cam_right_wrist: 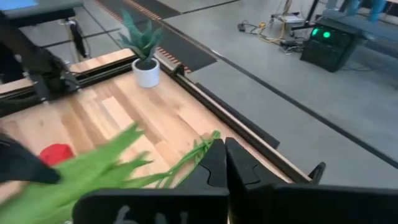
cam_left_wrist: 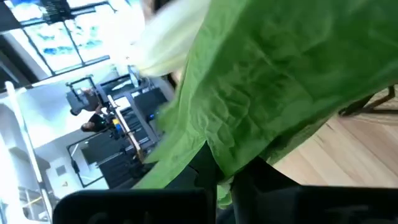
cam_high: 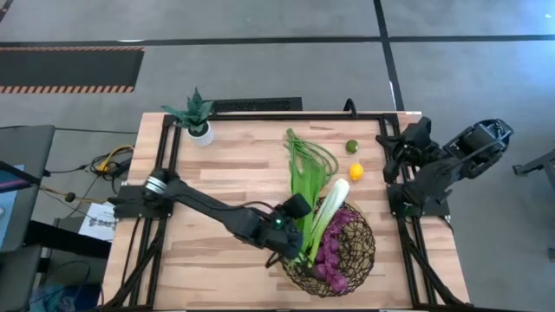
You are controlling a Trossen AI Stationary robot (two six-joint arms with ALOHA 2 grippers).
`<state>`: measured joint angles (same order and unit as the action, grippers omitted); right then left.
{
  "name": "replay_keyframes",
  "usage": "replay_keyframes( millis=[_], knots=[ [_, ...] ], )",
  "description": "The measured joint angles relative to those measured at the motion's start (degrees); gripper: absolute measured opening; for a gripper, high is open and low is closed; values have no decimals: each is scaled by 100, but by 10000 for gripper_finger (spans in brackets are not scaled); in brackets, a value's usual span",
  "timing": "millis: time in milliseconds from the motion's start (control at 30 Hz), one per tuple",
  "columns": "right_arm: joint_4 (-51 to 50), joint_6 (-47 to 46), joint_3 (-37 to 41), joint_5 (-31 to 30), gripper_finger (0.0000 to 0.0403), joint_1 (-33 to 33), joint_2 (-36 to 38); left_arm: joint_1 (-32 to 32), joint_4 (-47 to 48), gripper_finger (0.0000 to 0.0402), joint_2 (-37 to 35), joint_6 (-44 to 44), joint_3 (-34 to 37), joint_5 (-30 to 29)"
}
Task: Build produce basket
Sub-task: Put the green leaf lettuce into the black basket
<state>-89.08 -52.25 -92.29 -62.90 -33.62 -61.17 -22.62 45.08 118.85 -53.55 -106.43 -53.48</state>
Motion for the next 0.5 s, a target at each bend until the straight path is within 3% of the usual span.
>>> replay_keyframes(
  millis=[233,500],
  knots=[
    [-1,-31,0,5,0,-197,0,23,-747,0,668,-432,0,-120],
    [3,-133,0,3,0,-320,1,27,-1015,0,771,-370,-13,-30]
  ],
)
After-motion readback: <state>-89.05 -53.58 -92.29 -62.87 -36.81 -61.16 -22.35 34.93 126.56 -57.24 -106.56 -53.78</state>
